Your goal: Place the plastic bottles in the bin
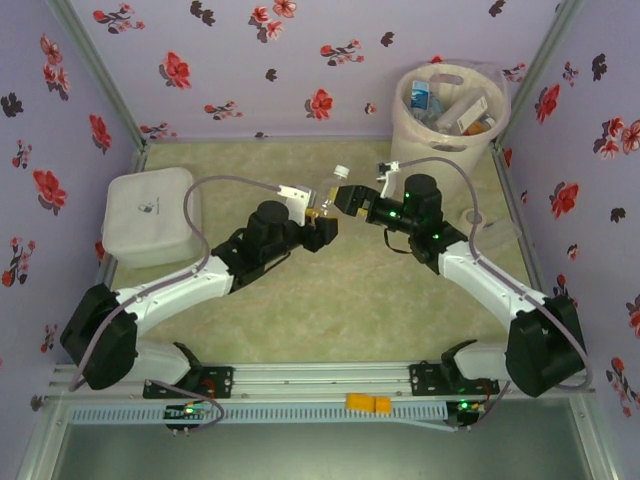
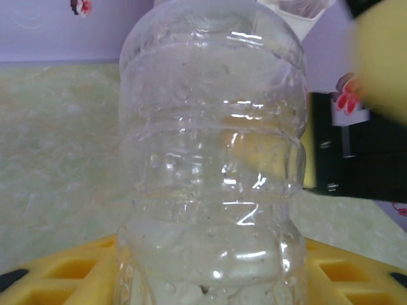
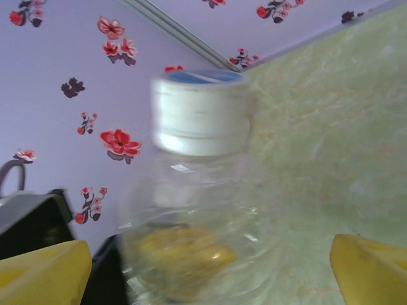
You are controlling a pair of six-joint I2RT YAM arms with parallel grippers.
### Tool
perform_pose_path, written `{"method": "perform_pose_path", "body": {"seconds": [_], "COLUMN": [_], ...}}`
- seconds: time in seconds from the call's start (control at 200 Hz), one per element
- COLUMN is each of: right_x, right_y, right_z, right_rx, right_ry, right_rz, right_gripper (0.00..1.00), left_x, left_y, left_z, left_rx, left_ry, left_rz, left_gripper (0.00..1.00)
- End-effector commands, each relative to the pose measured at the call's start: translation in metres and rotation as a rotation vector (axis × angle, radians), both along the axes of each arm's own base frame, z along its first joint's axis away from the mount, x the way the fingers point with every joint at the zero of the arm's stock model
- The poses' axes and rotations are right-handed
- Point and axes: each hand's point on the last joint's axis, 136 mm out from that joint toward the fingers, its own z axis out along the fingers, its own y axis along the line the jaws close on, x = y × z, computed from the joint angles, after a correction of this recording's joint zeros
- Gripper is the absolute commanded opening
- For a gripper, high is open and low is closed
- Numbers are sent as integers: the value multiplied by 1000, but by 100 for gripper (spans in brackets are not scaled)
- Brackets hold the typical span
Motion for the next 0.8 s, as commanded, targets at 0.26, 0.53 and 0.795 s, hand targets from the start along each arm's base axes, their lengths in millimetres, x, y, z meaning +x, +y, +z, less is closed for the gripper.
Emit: {"method": "perform_pose_path", "body": {"seconds": [0.26, 0.53, 0.795], "right_x": [-3, 1, 38], "right_y": [27, 33, 15], "right_z": [27, 8, 14], "right_rx": [57, 36, -147], "right_ry": [-52, -4, -45], "right_rz": [86, 94, -27], "right_gripper": [77, 48, 47], "left_x": [-17, -17, -18], "left_y": [-4, -6, 20], "left_z": [21, 20, 13], "left_rx": [-85, -124, -124], "left_ry": [-73, -69, -71], "left_rz": [-69, -68, 13], "left_gripper": [46, 78, 100]}}
